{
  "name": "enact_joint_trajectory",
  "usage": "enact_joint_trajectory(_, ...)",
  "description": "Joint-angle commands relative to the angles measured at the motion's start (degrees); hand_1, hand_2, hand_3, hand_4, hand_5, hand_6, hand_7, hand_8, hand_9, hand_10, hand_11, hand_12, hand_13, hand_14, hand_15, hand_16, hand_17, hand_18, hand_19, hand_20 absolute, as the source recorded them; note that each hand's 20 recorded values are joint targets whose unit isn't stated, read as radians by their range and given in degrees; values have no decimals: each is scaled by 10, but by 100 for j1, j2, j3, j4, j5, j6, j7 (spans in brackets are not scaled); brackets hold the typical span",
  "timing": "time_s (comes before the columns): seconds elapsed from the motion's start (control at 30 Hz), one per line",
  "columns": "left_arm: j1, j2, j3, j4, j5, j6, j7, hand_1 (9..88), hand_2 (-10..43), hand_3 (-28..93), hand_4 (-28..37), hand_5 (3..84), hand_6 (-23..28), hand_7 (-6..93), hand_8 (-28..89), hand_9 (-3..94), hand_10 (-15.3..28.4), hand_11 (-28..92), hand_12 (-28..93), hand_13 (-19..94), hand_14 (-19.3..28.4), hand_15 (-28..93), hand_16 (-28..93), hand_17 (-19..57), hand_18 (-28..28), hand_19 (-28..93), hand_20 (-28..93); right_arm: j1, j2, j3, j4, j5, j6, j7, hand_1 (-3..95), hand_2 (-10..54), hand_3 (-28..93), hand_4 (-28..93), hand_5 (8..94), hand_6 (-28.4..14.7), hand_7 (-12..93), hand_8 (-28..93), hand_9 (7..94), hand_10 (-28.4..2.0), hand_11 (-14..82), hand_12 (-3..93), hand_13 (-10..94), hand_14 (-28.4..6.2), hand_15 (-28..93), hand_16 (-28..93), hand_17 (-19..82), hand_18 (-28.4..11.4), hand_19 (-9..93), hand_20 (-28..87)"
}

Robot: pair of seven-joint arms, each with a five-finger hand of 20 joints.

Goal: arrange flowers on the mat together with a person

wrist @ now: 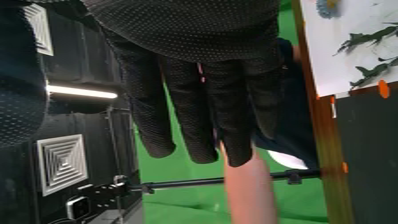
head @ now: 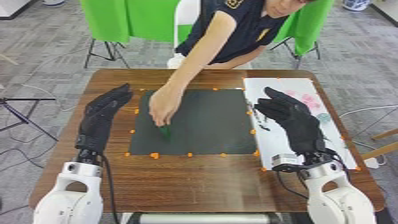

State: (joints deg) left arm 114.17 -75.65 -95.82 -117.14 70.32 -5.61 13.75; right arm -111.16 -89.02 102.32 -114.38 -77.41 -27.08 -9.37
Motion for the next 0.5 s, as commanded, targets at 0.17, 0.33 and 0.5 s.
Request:
enact_joint_trajectory(0.17, 40, 13, -19, -7, -3, 101, -15, 282, -36, 638, -167, 450, 41, 125, -51, 424, 128, 155, 149, 298, 155, 76, 57, -25, 83, -2, 96, -32, 63, -30, -34, 28, 13, -18, 115, -18, 758, -160, 471, -24, 91, -76, 504, -158, 64, 145, 420, -160, 137, 175, 202, -160, 79, 282)
enact_joint_trajectory(0.33, 67, 8, -36, -12, -24, 118, -8, 284, -36, 637, -167, 451, 43, 123, -51, 424, 130, 155, 148, 300, 155, 76, 56, 8, 85, 9, 109, -34, 74, -30, -43, 30, 31, -23, 115, -18, 757, -160, 471, -25, 91, -76, 504, -158, 63, 145, 421, -160, 136, 177, 202, -160, 79, 280)
enact_joint_trajectory(0.5, 37, 3, -16, 14, -10, 104, -10, 285, -36, 637, -166, 452, 44, 123, -50, 425, 130, 157, 149, 301, 155, 76, 55, 19, 88, 12, 122, 3, 94, -35, -25, 38, 20, 5, 117, -20, 758, -161, 471, -24, 91, -77, 503, -158, 63, 145, 419, -161, 135, 179, 202, -160, 79, 280)
